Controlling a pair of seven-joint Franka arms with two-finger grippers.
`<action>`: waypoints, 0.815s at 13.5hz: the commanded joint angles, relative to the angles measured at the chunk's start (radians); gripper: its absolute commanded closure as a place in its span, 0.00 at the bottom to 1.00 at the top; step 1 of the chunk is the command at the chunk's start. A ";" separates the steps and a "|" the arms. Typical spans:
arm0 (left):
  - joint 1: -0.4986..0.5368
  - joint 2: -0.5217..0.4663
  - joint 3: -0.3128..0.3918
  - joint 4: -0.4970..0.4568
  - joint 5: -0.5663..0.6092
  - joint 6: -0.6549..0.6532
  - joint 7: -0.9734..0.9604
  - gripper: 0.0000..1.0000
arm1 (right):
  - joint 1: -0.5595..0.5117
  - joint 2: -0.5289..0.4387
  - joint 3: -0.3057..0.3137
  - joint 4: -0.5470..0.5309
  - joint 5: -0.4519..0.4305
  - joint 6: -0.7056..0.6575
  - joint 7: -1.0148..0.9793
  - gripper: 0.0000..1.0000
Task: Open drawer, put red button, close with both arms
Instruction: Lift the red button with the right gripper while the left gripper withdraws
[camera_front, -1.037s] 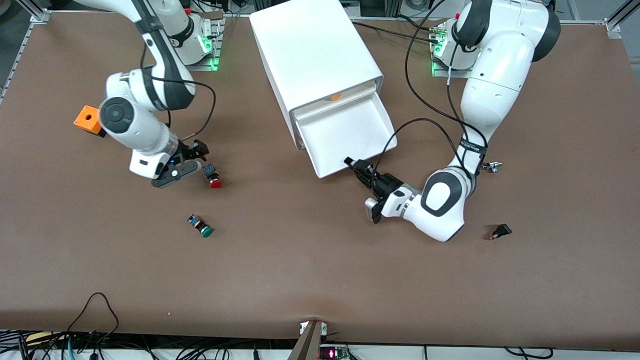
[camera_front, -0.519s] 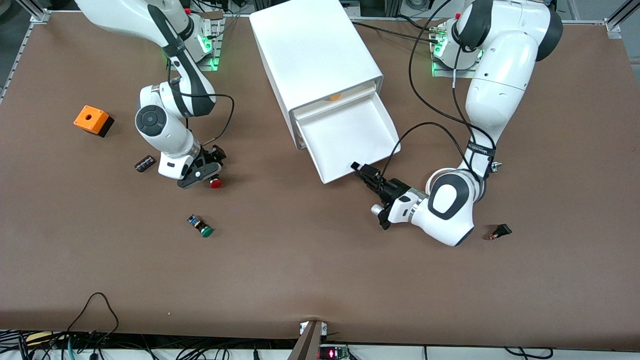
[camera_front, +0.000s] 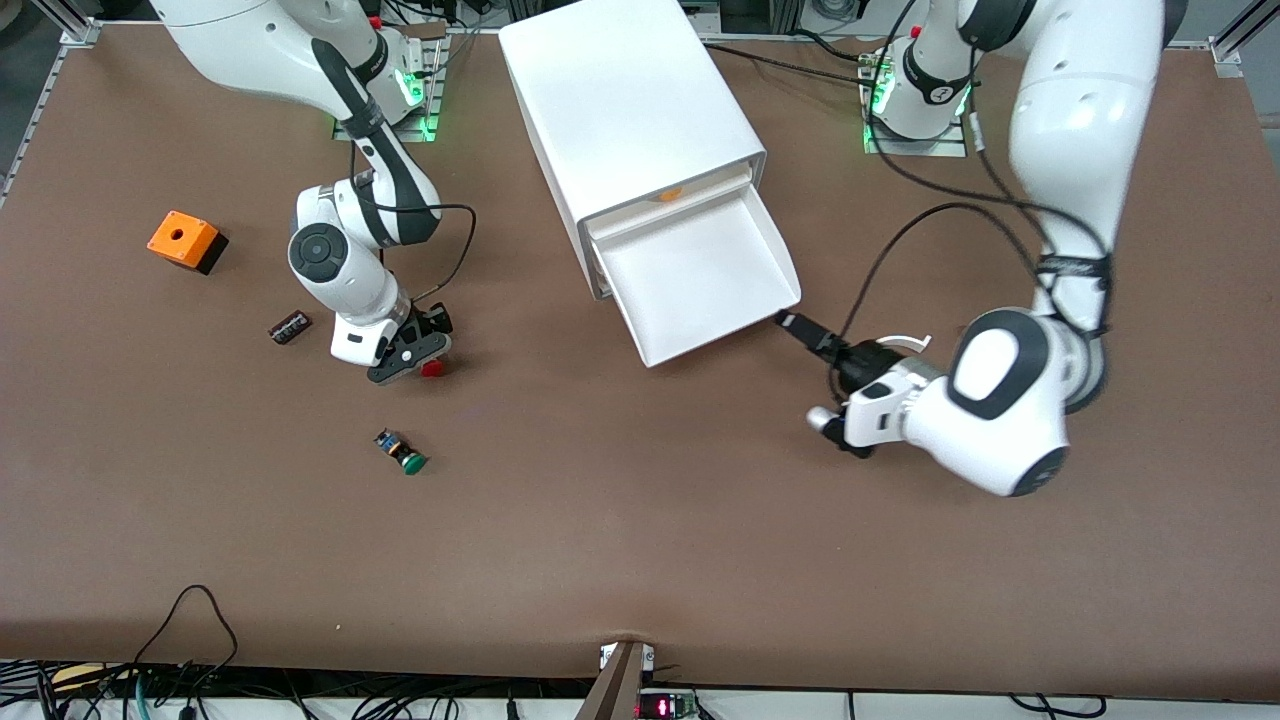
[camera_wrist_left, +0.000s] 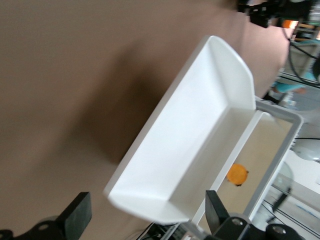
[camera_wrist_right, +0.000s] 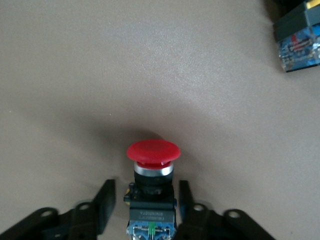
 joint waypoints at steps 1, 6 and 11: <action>-0.010 -0.133 0.002 -0.026 0.206 -0.003 -0.064 0.00 | 0.000 -0.012 -0.004 0.001 -0.008 0.005 -0.013 0.93; 0.060 -0.280 0.002 -0.041 0.510 -0.005 -0.053 0.00 | 0.002 -0.071 -0.001 0.082 0.013 -0.175 0.001 0.93; 0.190 -0.357 0.002 -0.054 0.614 -0.002 0.017 0.00 | 0.011 -0.072 0.042 0.429 0.122 -0.594 0.128 0.93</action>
